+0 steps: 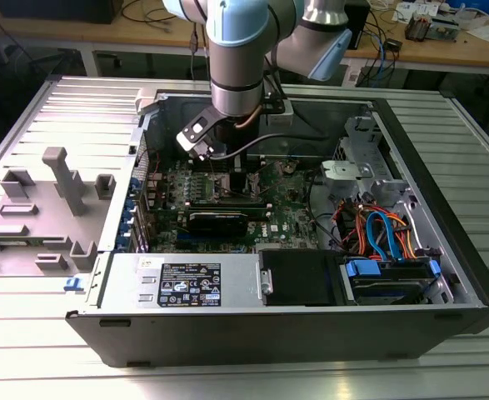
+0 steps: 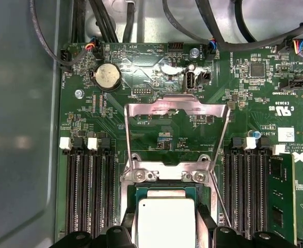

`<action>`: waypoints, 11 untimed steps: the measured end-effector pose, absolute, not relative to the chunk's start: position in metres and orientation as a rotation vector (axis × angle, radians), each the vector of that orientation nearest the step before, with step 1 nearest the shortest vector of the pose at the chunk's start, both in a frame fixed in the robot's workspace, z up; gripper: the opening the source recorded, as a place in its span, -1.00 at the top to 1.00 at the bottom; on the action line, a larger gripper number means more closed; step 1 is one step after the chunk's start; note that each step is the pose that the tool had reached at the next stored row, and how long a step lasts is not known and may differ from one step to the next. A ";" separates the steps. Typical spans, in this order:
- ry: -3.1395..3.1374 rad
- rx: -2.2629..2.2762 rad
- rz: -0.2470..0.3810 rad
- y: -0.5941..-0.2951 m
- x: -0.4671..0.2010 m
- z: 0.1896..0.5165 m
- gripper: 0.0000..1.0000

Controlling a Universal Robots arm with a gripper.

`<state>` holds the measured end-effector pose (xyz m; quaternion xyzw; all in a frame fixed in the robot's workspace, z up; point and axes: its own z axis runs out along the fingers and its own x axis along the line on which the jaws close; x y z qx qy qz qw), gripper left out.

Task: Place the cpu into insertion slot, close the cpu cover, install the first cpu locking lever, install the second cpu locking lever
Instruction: 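Place the cpu into insertion slot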

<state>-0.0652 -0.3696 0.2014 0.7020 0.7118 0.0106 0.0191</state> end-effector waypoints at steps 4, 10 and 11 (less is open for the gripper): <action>2.197 2.191 0.032 -0.370 -0.066 0.201 -0.09; 2.190 2.199 0.032 -0.371 -0.066 0.201 -0.09; 2.189 2.199 0.032 -0.371 -0.066 0.201 -0.09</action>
